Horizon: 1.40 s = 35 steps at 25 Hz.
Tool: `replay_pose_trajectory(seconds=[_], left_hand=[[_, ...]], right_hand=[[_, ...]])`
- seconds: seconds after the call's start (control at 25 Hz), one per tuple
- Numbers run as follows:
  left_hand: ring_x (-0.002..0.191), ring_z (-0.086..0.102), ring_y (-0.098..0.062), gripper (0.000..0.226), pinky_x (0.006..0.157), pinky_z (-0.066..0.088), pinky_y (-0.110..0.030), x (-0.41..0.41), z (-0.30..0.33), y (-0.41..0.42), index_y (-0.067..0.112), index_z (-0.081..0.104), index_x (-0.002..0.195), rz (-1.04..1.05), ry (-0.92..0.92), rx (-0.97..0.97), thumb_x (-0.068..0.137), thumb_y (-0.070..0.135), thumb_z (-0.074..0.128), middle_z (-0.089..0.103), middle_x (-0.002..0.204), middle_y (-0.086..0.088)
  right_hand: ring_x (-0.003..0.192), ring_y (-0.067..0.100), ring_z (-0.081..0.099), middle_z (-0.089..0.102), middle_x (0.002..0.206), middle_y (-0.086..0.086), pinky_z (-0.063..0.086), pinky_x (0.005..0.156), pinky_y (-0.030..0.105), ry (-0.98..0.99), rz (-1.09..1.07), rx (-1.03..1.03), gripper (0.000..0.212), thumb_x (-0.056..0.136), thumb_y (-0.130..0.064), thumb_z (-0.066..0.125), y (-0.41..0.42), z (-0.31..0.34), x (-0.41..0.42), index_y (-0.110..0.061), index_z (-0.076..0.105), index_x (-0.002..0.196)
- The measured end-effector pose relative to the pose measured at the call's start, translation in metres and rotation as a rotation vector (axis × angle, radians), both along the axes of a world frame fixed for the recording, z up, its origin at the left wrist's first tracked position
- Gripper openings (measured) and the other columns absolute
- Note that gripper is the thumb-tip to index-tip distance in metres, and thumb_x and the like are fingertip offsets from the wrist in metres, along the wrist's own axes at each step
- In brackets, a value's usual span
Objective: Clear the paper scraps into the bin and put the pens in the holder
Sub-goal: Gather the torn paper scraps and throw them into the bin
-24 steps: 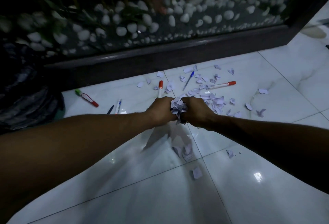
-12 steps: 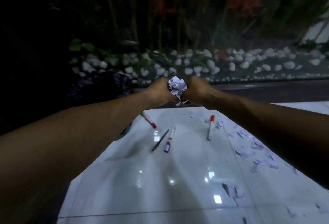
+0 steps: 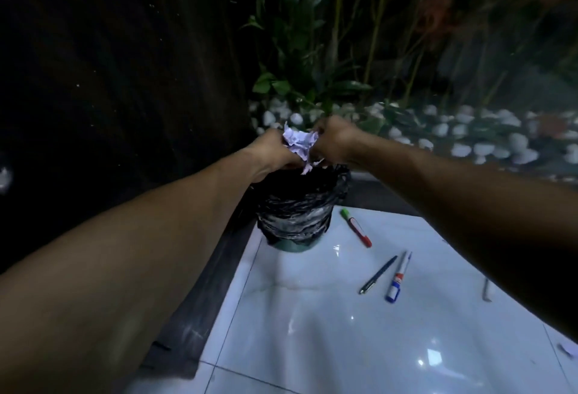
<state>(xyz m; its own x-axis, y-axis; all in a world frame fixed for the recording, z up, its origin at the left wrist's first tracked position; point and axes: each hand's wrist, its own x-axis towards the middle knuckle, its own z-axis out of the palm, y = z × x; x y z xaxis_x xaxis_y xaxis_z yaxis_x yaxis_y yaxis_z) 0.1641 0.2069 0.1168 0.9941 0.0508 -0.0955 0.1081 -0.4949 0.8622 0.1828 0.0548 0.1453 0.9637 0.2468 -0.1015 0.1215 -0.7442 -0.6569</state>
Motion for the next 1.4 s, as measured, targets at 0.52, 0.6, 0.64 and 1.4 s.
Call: replay_pose_trajectory(seconds=[0.52,0.6,0.64,1.4], left_hand=[[0.087,0.066,-0.022,0.024,0.073,0.056,-0.034,0.018,-0.007,0.002,0.013,0.07,0.095,0.12,0.117,0.206,0.078,0.024,0.082,0.07,0.095,-0.009],[0.089,0.065,-0.022,0.023,0.074,0.054,-0.032,0.016,-0.002,-0.002,0.013,0.07,0.098,0.127,0.076,0.202,0.081,0.027,0.079,0.07,0.097,-0.008],[0.09,0.065,-0.022,0.024,0.073,0.053,-0.032,0.013,0.0,-0.006,0.013,0.069,0.099,0.118,0.062,0.204,0.083,0.028,0.077,0.069,0.097,-0.007],[0.128,0.05,-0.025,0.066,0.105,0.042,-0.036,-0.11,-0.069,-0.304,0.019,0.046,0.141,-1.116,-0.09,0.707,0.086,0.043,0.07,0.051,0.142,-0.007]], right_hand=[[0.112,0.027,0.06,0.056,0.122,0.013,0.053,0.1,0.043,0.31,0.055,0.361,0.053,0.092,0.006,0.06,-0.018,0.006,-0.015,-0.015,0.051,0.139],[0.102,0.026,0.064,0.061,0.116,0.014,0.055,0.09,0.038,0.248,0.042,0.347,0.045,0.091,0.002,0.063,-0.022,0.008,-0.016,-0.014,0.055,0.132],[0.098,0.026,0.064,0.063,0.113,0.015,0.055,0.085,0.038,0.218,0.029,0.339,0.042,0.09,0.001,0.064,-0.027,0.008,-0.017,-0.013,0.057,0.129],[0.103,0.019,0.057,0.06,0.131,0.006,0.047,0.087,0.031,0.451,0.2,-0.791,0.064,0.089,-0.03,0.071,-0.33,-0.059,-0.233,-0.027,0.039,0.144]])
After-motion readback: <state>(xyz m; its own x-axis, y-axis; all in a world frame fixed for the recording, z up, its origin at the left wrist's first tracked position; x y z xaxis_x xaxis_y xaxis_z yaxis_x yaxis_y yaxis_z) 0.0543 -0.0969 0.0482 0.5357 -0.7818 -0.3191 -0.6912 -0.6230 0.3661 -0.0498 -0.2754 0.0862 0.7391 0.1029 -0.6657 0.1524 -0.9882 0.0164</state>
